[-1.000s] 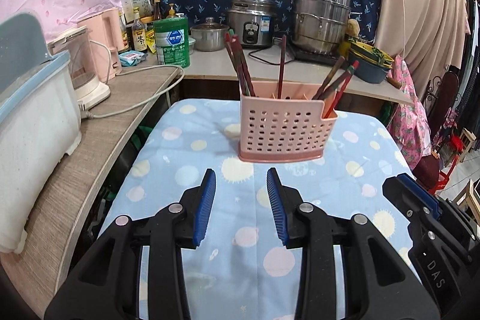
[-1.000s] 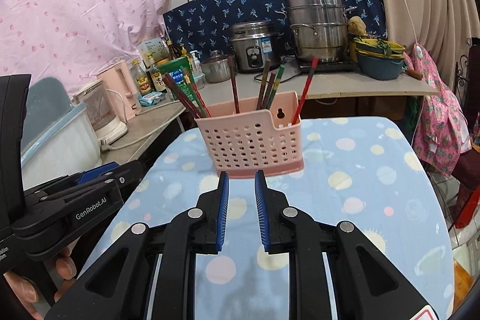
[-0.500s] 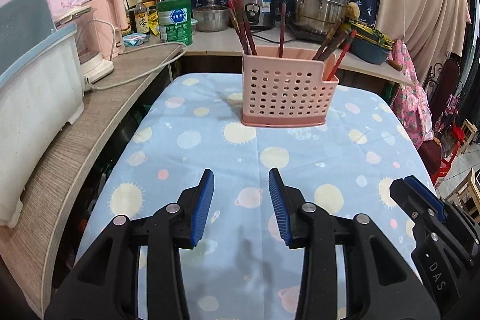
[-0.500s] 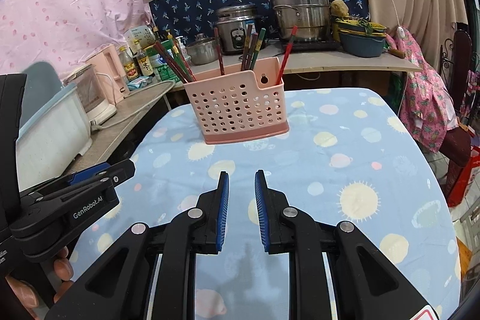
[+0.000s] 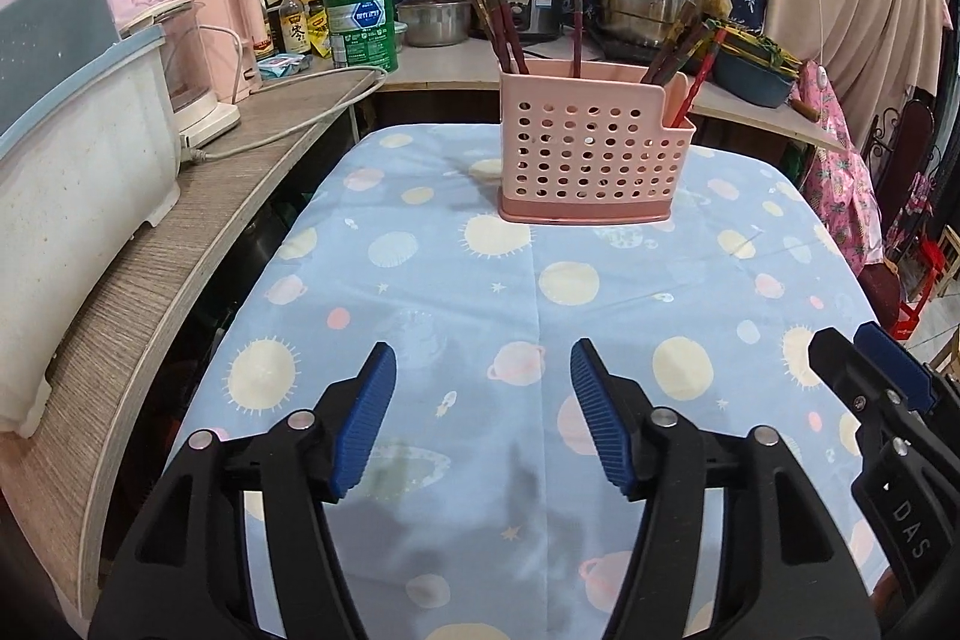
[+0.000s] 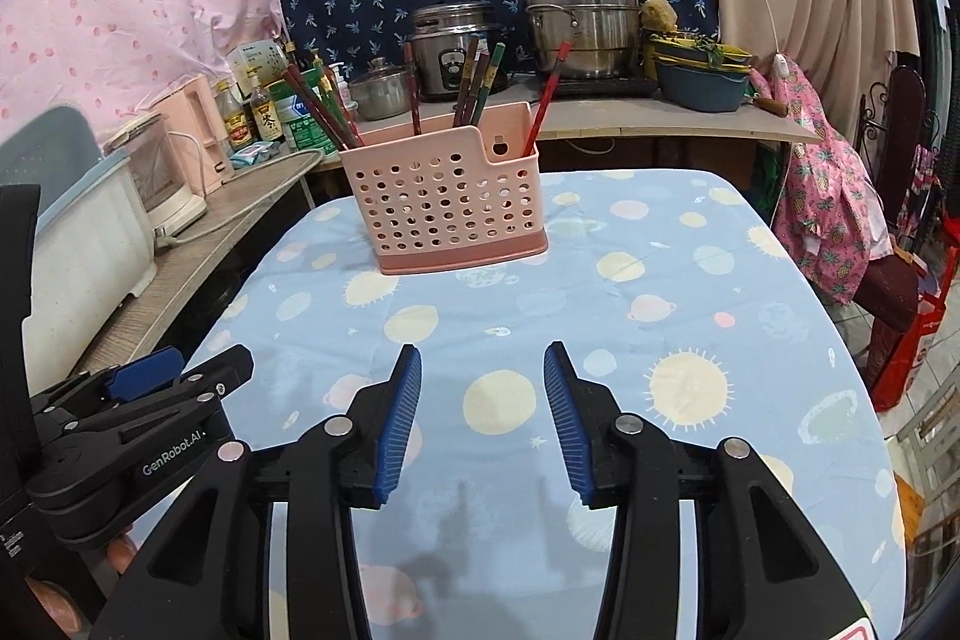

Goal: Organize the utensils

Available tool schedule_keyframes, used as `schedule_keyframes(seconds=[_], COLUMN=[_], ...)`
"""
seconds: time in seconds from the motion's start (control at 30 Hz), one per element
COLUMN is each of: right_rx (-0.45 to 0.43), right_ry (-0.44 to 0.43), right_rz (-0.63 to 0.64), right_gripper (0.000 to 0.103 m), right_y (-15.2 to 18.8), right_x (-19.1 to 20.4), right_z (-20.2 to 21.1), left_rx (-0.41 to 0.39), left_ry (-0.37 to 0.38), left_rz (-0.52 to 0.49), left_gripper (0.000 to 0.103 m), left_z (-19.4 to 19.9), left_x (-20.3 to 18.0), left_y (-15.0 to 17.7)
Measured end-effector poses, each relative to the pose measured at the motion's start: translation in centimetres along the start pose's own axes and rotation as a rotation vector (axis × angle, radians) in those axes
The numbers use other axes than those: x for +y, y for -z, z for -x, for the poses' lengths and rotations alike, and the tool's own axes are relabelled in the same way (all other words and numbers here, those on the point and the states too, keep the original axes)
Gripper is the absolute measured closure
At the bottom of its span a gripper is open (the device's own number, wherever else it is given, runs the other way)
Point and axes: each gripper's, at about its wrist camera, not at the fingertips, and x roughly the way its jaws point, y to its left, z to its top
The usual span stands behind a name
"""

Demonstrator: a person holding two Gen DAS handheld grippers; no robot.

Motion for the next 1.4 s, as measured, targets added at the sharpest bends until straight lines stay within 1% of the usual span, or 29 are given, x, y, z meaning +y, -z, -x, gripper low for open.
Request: schedule_keyframes(seconds=[0.07,0.13,0.2,0.37,0.47,0.6,0.8,1.0,1.4], right_rx=[0.005,0.005,0.000,-0.005,-0.006,-0.001,0.025,0.047,0.036], right_ry=[0.004,0.010,0.019,0.038,0.052,0.074,0.082,0.076,0.091], right_rz=[0.002,0.002,0.005,0.022,0.025,0.029,0.035,0.007,0.018], right_gripper=[0.057,0.049,0.044,0.034,0.029,0.020,0.019,0.019,0.018], right_y=[0.1,0.1,0.1,0.1,0.1,0.1,0.0,0.0,-0.9], right_x=[0.0,-0.1,-0.1,0.1,0.1,0.2,0.2,-0.3,-0.4], right_z=[-0.1,-0.2,-0.2,-0.3,-0.5,-0.7,-1.3,-2.0,-2.9], left_rx=[-0.001,-0.001,0.001,-0.003,-0.002,0.008,0.024,0.027,0.013], left_ry=[-0.003,-0.007,-0.009,-0.022,-0.035,-0.042,-0.049,-0.050,-0.059], left_rz=[-0.004,-0.007,-0.005,-0.012,-0.015,-0.006,-0.001,-0.010,-0.014], left_gripper=[0.039,0.036,0.032,0.018,0.013,0.010,0.008,0.008,0.008], left_z=[0.0,-0.1,-0.2,-0.3,-0.4,-0.8,-1.4,-1.7,-2.4], left_x=[-0.1,-0.3,-0.3,-0.4,-0.4,-0.2,-0.1,-0.3,-0.6], left_y=[0.0,0.1,0.0,-0.1,-0.2,-0.4,-0.5,-0.8,-1.9])
